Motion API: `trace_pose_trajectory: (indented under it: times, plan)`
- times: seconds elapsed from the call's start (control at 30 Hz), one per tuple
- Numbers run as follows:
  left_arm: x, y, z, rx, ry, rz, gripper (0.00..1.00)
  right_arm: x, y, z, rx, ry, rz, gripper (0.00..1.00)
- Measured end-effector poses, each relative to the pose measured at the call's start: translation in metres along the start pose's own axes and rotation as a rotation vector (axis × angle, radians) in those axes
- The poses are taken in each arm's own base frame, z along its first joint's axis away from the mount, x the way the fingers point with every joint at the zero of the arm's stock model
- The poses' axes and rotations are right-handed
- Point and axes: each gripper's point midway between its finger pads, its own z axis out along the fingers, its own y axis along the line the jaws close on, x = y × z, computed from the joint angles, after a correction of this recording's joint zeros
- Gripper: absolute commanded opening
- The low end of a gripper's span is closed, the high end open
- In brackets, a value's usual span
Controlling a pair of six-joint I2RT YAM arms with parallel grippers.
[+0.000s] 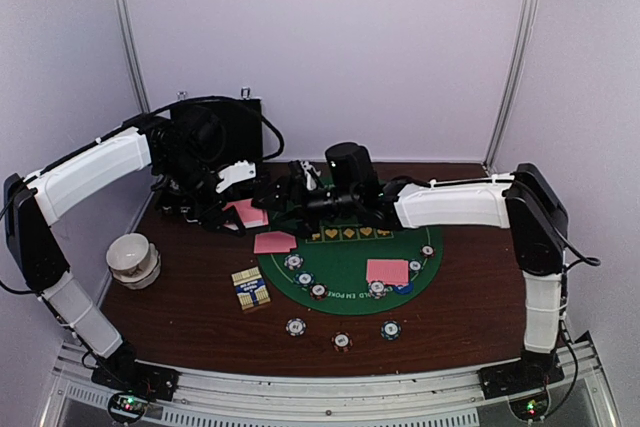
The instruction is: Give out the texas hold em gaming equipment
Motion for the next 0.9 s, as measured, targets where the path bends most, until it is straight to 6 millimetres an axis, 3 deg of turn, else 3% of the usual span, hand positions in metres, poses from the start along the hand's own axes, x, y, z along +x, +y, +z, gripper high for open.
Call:
trace_pose_trajectory:
  times: [0.2, 0.5, 0.9]
  plan:
    - [0.0, 0.0, 0.0, 0.002, -0.002, 0.0, 0.0, 0.004, -0.009, 0.014, -0.006, 0.032, 0.023, 0.86]
    - [-0.001, -0.001, 0.0, 0.003, -0.003, 0.0, 0.0, -0.001, 0.0, 0.031, -0.053, 0.047, 0.029, 0.83]
    - [0.0, 0.0, 0.0, 0.003, -0.003, 0.0, 0.0, 0.0, -0.01, 0.038, -0.061, 0.074, 0.061, 0.66]
